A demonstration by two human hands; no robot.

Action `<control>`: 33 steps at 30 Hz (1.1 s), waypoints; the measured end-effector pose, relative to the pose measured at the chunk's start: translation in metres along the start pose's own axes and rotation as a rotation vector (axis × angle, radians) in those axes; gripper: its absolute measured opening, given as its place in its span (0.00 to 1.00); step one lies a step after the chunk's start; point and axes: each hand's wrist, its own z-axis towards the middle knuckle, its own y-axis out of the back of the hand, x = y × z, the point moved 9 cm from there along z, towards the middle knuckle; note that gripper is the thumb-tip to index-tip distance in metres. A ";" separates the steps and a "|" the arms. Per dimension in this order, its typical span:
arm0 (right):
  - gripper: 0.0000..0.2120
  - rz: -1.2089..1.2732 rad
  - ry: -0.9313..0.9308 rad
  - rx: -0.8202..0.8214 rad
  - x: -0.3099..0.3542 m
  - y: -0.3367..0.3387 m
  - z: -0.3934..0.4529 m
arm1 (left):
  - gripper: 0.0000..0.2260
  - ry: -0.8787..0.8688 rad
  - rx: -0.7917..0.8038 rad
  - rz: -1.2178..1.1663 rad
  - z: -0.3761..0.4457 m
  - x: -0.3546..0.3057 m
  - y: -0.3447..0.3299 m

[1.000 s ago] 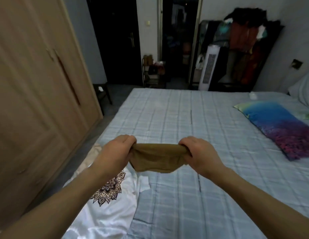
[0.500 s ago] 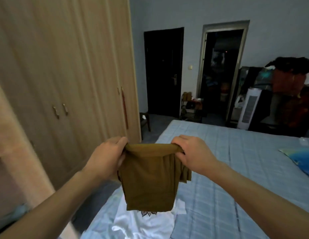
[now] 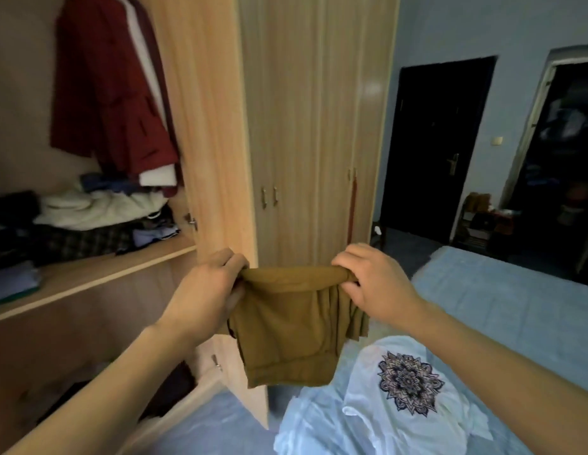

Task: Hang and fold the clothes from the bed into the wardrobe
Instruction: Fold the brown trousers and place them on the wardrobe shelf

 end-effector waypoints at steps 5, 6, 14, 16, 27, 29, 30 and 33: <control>0.10 0.135 0.092 0.049 0.057 -0.052 0.060 | 0.09 0.136 0.002 0.101 -0.039 0.078 0.027; 0.10 0.162 0.111 0.057 0.067 -0.062 0.074 | 0.09 0.172 0.005 0.118 -0.044 0.093 0.031; 0.09 0.361 0.249 0.066 0.114 -0.154 0.180 | 0.11 0.373 0.048 0.312 -0.054 0.195 0.052; 0.10 0.413 0.288 0.055 0.122 -0.174 0.208 | 0.09 0.409 0.037 0.348 -0.048 0.217 0.058; 0.14 0.561 0.433 0.117 0.171 -0.259 0.325 | 0.06 0.585 0.024 0.443 -0.048 0.322 0.067; 0.14 0.579 0.449 0.129 0.185 -0.275 0.340 | 0.05 0.599 0.024 0.455 -0.051 0.342 0.068; 0.14 0.592 0.456 0.139 0.192 -0.284 0.347 | 0.05 0.610 0.019 0.454 -0.053 0.353 0.068; 0.13 0.601 0.464 0.159 0.211 -0.310 0.369 | 0.04 0.636 -0.003 0.434 -0.059 0.393 0.067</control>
